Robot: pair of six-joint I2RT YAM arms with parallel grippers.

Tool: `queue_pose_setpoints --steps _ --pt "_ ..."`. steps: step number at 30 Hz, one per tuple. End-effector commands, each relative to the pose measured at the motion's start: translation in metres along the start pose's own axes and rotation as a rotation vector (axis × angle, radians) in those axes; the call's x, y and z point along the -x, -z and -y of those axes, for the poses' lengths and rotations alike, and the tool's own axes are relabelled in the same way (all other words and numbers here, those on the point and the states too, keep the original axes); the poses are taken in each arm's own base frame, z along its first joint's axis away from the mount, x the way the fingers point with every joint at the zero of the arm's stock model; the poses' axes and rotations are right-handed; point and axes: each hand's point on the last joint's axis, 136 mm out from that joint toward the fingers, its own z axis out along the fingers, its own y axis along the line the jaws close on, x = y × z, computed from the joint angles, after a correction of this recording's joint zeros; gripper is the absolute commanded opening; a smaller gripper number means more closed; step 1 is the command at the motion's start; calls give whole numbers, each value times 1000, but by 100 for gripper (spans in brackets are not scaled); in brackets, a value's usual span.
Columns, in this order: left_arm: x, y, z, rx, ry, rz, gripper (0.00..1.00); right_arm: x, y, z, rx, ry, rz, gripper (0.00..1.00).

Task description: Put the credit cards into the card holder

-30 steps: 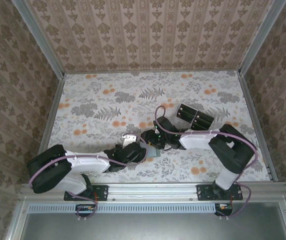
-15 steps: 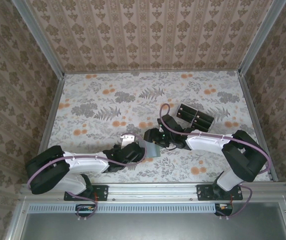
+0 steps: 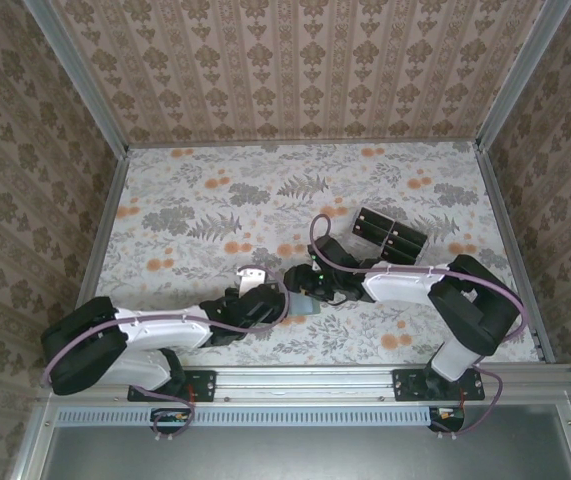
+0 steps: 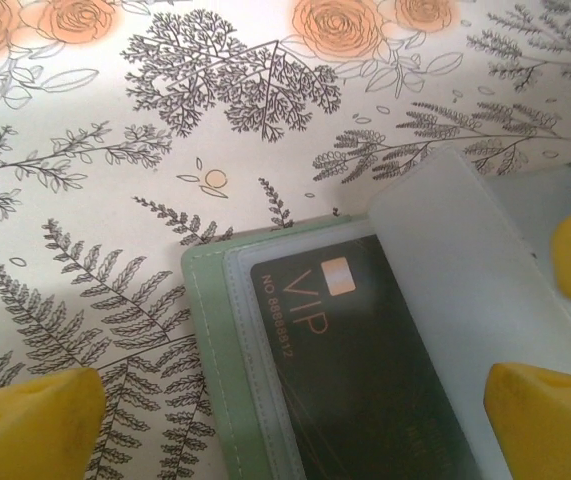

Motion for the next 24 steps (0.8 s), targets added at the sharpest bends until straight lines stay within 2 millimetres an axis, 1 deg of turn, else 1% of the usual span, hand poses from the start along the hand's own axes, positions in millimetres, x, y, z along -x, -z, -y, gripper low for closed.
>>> queue_pose_setpoints --steps 1,6,9,12,17,20,24 --pt "-1 5 -8 24 -3 13 100 1 -5 -20 47 4 -8 59" --pt "0 9 -11 17 11 26 100 -2 -11 -31 61 8 -23 59" --pt "4 17 -17 25 26 46 100 -3 -15 -37 67 12 -30 59" --pt "9 28 -29 41 48 81 100 -6 -21 -45 73 19 -40 59" --pt "18 49 -58 109 78 135 100 -12 -35 -52 65 27 -64 59" --pt "18 54 -72 135 105 139 100 -14 -46 -54 57 28 -76 58" --pt "18 54 -79 138 135 122 100 -15 -58 -56 52 26 -89 58"
